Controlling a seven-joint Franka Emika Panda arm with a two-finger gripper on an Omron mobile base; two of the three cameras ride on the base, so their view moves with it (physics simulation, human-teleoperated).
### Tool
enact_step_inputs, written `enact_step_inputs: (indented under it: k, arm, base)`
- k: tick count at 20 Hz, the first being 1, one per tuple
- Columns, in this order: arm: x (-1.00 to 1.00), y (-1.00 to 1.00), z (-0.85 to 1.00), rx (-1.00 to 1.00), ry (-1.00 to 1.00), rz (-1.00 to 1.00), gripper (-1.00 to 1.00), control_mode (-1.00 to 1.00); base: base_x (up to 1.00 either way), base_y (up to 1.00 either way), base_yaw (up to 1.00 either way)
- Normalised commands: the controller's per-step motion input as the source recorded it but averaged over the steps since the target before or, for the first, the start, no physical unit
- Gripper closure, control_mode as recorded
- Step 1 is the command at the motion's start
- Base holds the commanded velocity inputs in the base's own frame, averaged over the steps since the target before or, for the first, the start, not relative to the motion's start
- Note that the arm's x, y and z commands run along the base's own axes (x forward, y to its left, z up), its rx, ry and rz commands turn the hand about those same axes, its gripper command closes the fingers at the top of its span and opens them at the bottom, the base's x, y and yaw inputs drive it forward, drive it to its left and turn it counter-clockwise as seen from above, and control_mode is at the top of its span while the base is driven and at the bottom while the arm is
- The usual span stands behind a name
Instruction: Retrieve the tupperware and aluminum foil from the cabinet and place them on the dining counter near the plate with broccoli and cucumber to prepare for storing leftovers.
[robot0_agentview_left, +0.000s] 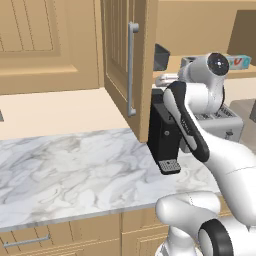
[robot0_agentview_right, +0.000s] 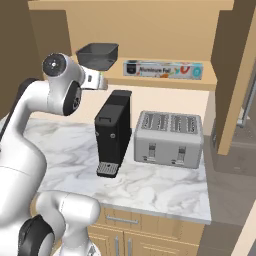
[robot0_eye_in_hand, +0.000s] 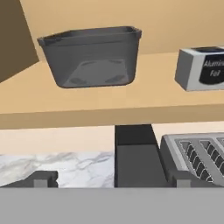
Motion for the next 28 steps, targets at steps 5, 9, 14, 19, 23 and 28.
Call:
enact_step_inputs:
  k: [5, 9, 14, 19, 23, 28]
  arm:
    - [0.51, -0.11, 0.86, 0.11, -0.21, -0.07, -1.0, -1.0]
    - [0.4, -0.18, 0.72, 0.11, -0.19, -0.09, -1.0, -1.0]
    - [0.32, -0.25, 0.47, 0.05, -0.04, -0.08, -1.0, -1.0]
    - [0.37, -0.18, 0.0, 0.0, 0.05, 0.01, -1.0, -1.0]
    - [0.52, 0.03, -0.12, 0.0, 0.02, 0.05, -1.0, -1.0]
    - [0.67, 0.11, -0.32, -0.04, 0.11, 0.08, -1.0, -1.0]
  base:
    - [0.0, 0.0, 0.0]
    - [0.0, 0.0, 0.0]
    - [0.0, 0.0, 0.0]
    - [0.0, 0.0, 0.0]
    - [0.0, 0.0, 0.0]
    - [0.0, 0.0, 0.0]
